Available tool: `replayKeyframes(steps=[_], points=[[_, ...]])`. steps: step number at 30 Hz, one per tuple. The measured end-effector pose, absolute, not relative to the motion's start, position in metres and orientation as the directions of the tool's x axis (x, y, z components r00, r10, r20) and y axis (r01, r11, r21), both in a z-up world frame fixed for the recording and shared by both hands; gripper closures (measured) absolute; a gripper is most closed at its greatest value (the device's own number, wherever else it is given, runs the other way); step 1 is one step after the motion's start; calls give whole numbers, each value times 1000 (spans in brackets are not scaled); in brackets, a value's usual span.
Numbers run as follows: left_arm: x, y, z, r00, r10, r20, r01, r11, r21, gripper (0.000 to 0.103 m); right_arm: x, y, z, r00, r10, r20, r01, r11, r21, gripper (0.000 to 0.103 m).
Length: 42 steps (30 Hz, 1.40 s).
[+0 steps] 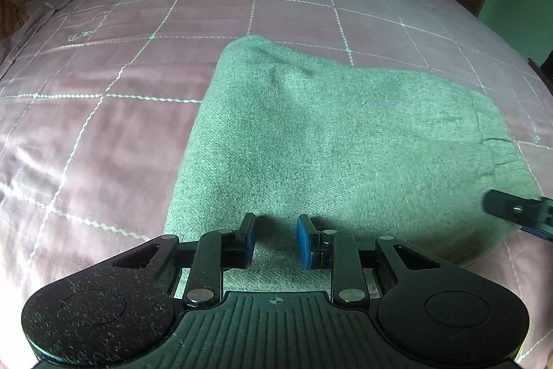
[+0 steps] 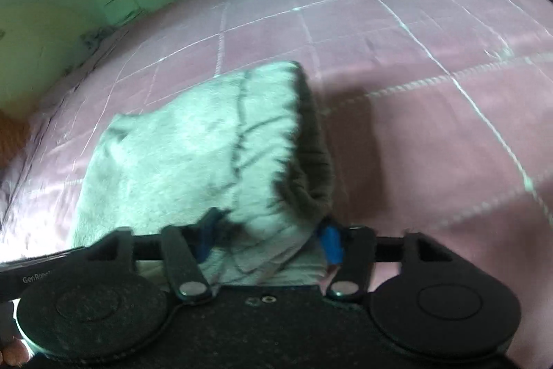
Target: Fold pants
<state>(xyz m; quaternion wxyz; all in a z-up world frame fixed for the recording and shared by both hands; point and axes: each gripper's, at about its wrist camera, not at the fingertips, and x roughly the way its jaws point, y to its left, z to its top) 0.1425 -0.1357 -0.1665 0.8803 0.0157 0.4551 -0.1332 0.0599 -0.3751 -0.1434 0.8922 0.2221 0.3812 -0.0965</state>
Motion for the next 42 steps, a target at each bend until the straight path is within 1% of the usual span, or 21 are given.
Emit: replayKeyframes(steps=[1, 3, 7, 8, 9, 10, 11, 13, 18, 21, 23, 27, 28, 30, 32, 34, 36, 38, 39, 40, 42], points=[[143, -135, -167, 549, -220, -806, 247, 964, -95, 77, 55, -376, -140, 699, -16, -715, 351, 879, 324, 26], [143, -134, -167, 547, -221, -807, 247, 964, -96, 77, 48, -375, -132, 709, -20, -705, 345, 882, 321, 26], [145, -132, -167, 541, -230, -809, 249, 962, -107, 77, 35, -370, -108, 754, -109, -648, 346, 905, 249, 28], [145, -133, -167, 541, -230, -809, 252, 962, -106, 76, 34, -369, -102, 766, -129, -630, 349, 906, 238, 33], [145, -132, -167, 541, -231, -809, 252, 962, -106, 76, 35, -368, -98, 774, -140, -618, 344, 912, 225, 36], [145, -133, -167, 540, -231, -809, 252, 962, -106, 76, 38, -366, -95, 778, -140, -613, 328, 922, 206, 40], [145, -133, -166, 539, -230, -810, 251, 962, -106, 76, 44, -363, -93, 779, -139, -612, 309, 933, 181, 47], [145, -133, -166, 538, -231, -810, 249, 962, -109, 76, 55, -355, -94, 777, -132, -615, 276, 950, 145, 54], [148, -133, -166, 533, -234, -813, 248, 962, -114, 76, 77, -340, -99, 771, -125, -625, 245, 963, 111, 55], [153, -134, -167, 534, -233, -813, 250, 962, -112, 76, 87, -339, -100, 764, -150, -628, 247, 966, 70, 55], [160, -136, -169, 536, -234, -811, 246, 962, -115, 75, 99, -343, -108, 743, -165, -648, 267, 962, 61, 55], [174, -140, -175, 528, -232, -817, 248, 962, -113, 75, 124, -358, -136, 663, -162, -731, 302, 951, 63, 54], [177, -142, -174, 526, -227, -819, 249, 963, -107, 75, 127, -362, -140, 657, -164, -736, 308, 949, 64, 50], [180, -138, -168, 520, -238, -820, 228, 964, -135, 75, 131, -365, -142, 652, -158, -742, 313, 947, 73, 49], [177, -130, -162, 532, -247, -810, 205, 966, -159, 75, 125, -366, -132, 671, -150, -726, 318, 943, 100, 50], [172, -123, -166, 528, -237, -816, 203, 968, -149, 75, 106, -361, -117, 713, -147, -685, 306, 945, 115, 52], [163, -119, -170, 536, -250, -806, 212, 964, -158, 75, 88, -358, -109, 735, -134, -665, 285, 951, 122, 55], [153, -123, -171, 544, -237, -805, 234, 964, -125, 75, 72, -352, -107, 746, -124, -654, 268, 955, 124, 56], [149, -126, -172, 547, -230, -805, 244, 964, -109, 75, 64, -348, -109, 748, -125, -652, 259, 959, 113, 56], [147, -127, -173, 551, -224, -804, 248, 964, -98, 75, 62, -346, -112, 740, -128, -661, 248, 965, 91, 58], [145, -129, -176, 555, -222, -802, 251, 963, -93, 75, 61, -344, -130, 704, -132, -698, 236, 970, 54, 54]])
